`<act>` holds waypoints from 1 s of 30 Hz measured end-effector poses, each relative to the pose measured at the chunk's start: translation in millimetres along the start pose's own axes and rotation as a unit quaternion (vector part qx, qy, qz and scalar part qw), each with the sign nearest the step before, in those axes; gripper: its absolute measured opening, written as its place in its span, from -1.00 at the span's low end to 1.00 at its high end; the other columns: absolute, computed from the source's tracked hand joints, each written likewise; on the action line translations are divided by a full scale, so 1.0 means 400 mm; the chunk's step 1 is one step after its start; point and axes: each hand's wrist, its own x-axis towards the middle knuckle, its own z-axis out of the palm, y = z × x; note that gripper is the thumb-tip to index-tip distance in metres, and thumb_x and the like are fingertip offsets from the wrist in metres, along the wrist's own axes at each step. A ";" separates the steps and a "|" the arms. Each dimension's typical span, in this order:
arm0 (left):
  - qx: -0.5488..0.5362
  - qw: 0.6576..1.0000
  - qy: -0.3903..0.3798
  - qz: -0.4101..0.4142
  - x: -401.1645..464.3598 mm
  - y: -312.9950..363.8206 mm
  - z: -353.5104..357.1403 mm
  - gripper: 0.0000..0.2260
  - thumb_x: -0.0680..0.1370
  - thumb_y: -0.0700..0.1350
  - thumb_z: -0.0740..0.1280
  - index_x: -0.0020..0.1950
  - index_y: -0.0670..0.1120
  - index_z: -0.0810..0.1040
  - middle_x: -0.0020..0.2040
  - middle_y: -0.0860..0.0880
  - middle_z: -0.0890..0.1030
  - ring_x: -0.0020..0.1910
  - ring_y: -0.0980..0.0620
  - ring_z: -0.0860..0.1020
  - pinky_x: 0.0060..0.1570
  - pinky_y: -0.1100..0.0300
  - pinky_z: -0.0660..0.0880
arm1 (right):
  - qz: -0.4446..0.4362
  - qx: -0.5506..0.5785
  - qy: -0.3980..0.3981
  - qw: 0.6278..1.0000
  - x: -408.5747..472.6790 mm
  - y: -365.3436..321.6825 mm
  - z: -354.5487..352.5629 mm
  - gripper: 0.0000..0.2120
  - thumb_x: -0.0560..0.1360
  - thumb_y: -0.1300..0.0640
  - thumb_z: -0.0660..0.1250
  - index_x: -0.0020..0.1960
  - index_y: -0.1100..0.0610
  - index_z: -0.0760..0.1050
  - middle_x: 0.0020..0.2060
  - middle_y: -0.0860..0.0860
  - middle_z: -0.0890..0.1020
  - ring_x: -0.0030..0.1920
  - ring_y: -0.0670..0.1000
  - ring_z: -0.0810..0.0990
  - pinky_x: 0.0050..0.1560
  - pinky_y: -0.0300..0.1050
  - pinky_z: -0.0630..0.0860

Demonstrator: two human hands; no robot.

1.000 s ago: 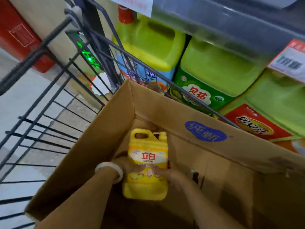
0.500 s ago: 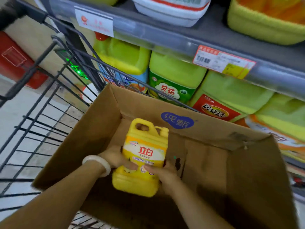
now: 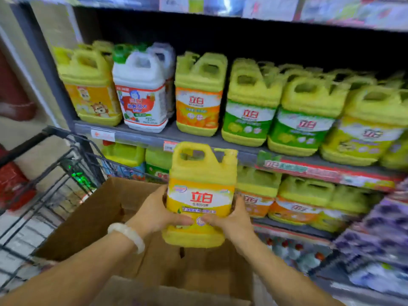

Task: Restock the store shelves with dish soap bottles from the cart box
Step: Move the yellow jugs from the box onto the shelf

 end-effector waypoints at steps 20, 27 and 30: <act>-0.019 0.943 -0.041 0.331 -0.142 0.907 0.497 -0.32 0.10 -0.06 0.66 0.15 0.04 0.48 0.02 0.13 0.61 -0.01 0.12 0.57 -0.02 0.20 0.51 | -0.263 -0.074 0.196 0.942 -0.248 -0.606 -0.833 -0.32 0.19 0.26 0.60 0.21 0.11 0.36 0.04 0.00 0.62 0.01 -0.02 0.62 -0.05 -0.10 0.59; -0.057 0.916 0.023 0.396 -0.022 1.145 0.548 -0.23 0.15 -0.06 0.65 0.26 -0.04 0.36 0.06 0.08 0.51 0.06 0.09 0.48 0.16 0.16 0.44 | -0.327 -0.112 0.208 0.915 -0.115 -0.817 -0.968 -0.25 0.18 0.10 0.59 0.28 0.10 0.33 0.06 -0.02 0.62 0.04 -0.02 0.62 0.07 -0.01 0.59; -0.054 0.911 0.064 0.405 0.040 1.240 0.554 -0.19 0.16 -0.02 0.64 0.29 -0.07 0.31 0.12 0.04 0.48 0.11 0.05 0.46 0.18 0.13 0.43 | -0.356 -0.124 0.211 0.902 -0.042 -0.907 -0.999 -0.28 0.20 0.09 0.58 0.26 0.08 0.31 0.09 -0.02 0.60 0.05 -0.02 0.60 0.11 -0.02 0.55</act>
